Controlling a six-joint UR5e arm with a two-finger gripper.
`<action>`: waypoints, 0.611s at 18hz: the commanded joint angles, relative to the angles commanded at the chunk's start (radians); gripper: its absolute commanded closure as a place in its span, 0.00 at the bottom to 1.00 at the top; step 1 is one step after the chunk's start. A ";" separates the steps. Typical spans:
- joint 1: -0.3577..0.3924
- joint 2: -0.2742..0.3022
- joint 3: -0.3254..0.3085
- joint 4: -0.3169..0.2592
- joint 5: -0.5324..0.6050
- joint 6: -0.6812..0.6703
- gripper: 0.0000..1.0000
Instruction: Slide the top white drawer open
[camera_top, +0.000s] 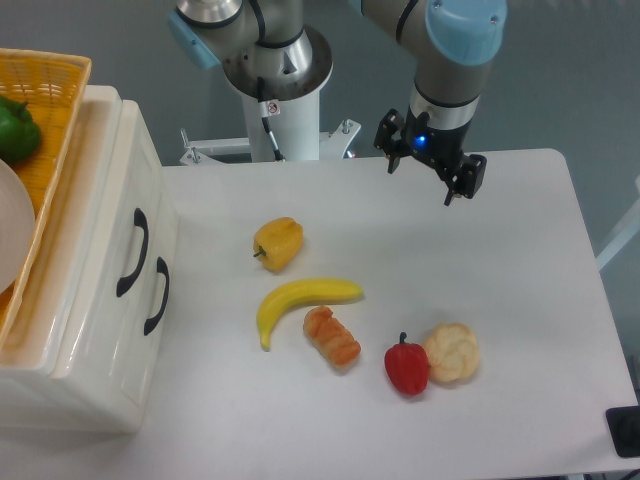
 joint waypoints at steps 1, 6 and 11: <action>0.000 0.003 -0.002 0.000 0.005 0.002 0.00; -0.005 0.005 -0.001 -0.005 0.014 -0.003 0.00; -0.002 -0.005 -0.031 0.002 0.008 -0.011 0.00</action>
